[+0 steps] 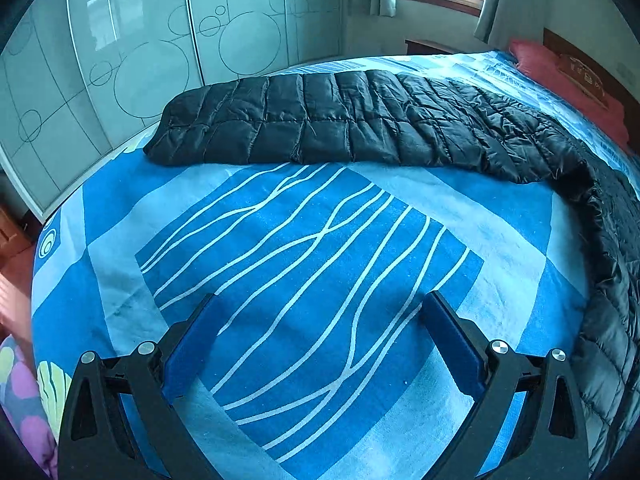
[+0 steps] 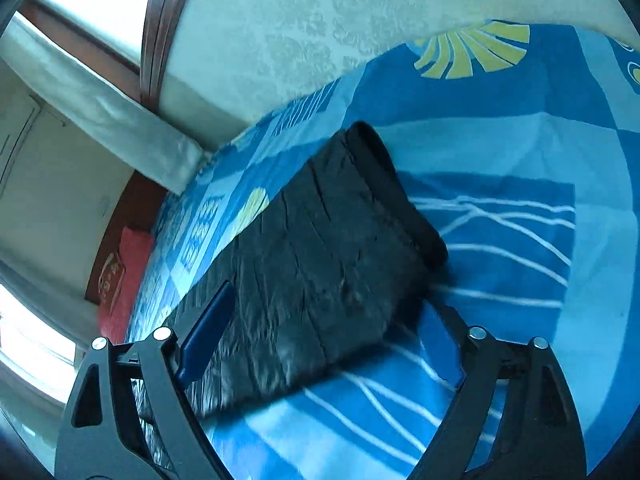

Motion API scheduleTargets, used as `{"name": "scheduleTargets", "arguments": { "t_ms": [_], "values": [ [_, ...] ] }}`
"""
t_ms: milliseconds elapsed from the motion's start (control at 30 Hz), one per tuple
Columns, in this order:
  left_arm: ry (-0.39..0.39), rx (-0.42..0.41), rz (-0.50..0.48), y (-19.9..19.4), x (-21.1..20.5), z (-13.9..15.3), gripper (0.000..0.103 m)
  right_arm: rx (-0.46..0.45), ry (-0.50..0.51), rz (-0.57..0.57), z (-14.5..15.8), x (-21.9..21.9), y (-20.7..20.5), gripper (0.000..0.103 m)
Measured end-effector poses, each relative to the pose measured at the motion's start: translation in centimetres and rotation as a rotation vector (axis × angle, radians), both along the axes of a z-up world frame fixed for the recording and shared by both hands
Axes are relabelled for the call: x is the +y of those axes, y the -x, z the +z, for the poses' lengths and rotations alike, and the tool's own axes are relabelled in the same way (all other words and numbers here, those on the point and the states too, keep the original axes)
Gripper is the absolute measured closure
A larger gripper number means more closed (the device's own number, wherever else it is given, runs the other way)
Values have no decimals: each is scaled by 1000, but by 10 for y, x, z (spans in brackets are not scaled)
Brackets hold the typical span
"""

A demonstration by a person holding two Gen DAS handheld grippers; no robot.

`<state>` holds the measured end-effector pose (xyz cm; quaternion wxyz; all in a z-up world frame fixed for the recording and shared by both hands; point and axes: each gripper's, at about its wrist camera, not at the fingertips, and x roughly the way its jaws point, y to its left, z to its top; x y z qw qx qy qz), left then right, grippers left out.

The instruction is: Fold large clothes

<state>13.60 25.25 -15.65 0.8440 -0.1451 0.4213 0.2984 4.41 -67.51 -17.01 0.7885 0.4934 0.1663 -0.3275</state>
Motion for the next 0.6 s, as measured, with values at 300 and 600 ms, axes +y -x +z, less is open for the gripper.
{"name": "scheduleTargets", "arguments": {
  "t_ms": [300, 600],
  "values": [
    [-25, 9, 3, 0, -5, -5, 4, 87, 139, 14, 21, 8, -29, 93],
    [-30, 9, 5, -3, -6, -7, 4, 57, 394, 385, 92, 149, -130, 94]
  ]
}}
